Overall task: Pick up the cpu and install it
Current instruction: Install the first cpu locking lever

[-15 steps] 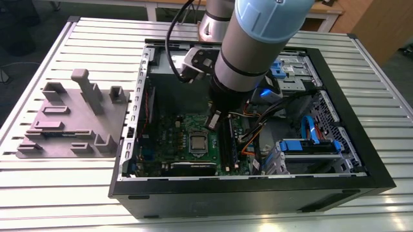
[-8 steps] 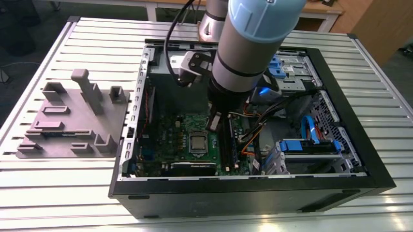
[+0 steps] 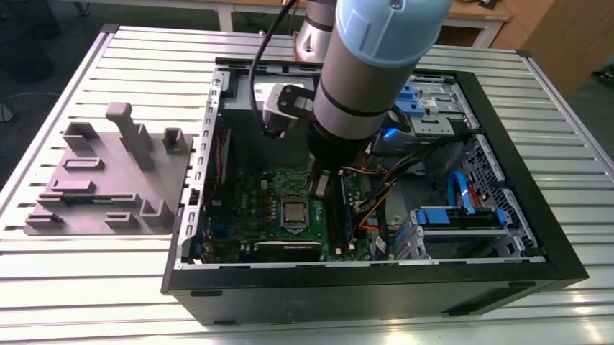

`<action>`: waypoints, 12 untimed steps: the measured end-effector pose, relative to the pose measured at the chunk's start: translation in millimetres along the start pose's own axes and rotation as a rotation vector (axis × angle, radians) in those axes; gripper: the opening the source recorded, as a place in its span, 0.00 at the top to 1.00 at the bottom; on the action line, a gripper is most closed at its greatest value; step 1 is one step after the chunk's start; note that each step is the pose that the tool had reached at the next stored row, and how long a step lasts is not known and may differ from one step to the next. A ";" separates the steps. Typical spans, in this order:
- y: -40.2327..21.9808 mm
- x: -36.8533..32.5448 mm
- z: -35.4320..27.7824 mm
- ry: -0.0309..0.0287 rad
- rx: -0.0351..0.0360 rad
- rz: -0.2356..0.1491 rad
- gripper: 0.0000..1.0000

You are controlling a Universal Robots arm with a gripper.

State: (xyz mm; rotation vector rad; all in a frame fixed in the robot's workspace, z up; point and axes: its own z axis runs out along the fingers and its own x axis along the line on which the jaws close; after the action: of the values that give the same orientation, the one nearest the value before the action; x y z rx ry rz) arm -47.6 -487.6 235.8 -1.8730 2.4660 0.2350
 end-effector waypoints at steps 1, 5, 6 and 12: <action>0.0 0.1 0.2 0.0019 -0.0021 -0.018 0.90; 0.8 0.9 0.8 0.0050 -0.0059 -0.052 0.90; 0.8 0.9 0.8 0.0051 -0.0060 -0.052 0.90; 0.9 1.0 0.7 0.0052 -0.0061 -0.053 0.90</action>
State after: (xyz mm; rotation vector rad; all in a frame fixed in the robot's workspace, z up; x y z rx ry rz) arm -48.8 -488.1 235.1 -1.9406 2.4180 0.2364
